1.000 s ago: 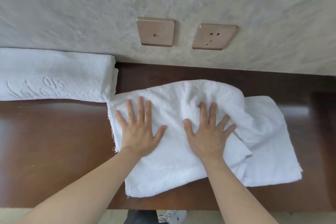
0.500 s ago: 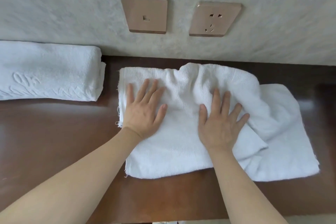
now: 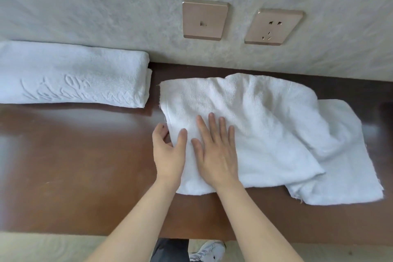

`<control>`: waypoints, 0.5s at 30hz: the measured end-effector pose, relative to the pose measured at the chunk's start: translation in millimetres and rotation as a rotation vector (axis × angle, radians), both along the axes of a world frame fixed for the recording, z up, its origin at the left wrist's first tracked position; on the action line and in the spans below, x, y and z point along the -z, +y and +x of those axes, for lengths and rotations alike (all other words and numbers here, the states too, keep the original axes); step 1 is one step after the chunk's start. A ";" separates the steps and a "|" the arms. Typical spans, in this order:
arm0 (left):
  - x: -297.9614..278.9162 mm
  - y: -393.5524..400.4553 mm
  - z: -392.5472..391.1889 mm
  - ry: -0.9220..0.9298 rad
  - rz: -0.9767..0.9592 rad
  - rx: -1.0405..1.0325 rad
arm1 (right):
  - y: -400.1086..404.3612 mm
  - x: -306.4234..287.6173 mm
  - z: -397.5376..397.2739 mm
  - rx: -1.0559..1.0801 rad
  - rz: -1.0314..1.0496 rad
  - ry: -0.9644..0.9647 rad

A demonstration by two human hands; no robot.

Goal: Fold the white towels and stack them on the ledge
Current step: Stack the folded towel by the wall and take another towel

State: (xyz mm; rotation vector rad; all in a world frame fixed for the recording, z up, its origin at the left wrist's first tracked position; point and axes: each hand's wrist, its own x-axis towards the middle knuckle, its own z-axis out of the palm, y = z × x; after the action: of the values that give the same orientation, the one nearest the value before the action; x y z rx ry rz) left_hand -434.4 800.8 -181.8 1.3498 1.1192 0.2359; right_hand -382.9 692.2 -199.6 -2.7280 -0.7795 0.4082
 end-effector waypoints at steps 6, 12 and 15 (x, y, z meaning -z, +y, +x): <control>-6.3 13.5 2.7 -0.051 -0.480 0.251 | 3.8 -6.7 6.1 0.047 0.023 0.121; -3.0 13.3 -3.4 -0.217 -0.455 0.278 | 2.3 -16.8 4.7 0.052 0.083 0.167; -3.1 15.2 -5.7 -0.148 -0.243 0.259 | 3.4 -17.9 2.1 0.031 0.088 0.156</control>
State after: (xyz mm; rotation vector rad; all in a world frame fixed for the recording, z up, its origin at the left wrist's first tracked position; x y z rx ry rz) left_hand -440.2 816.0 -178.7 1.2236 0.8119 0.0088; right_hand -380.9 695.6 -181.7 -2.5862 -0.6963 0.5587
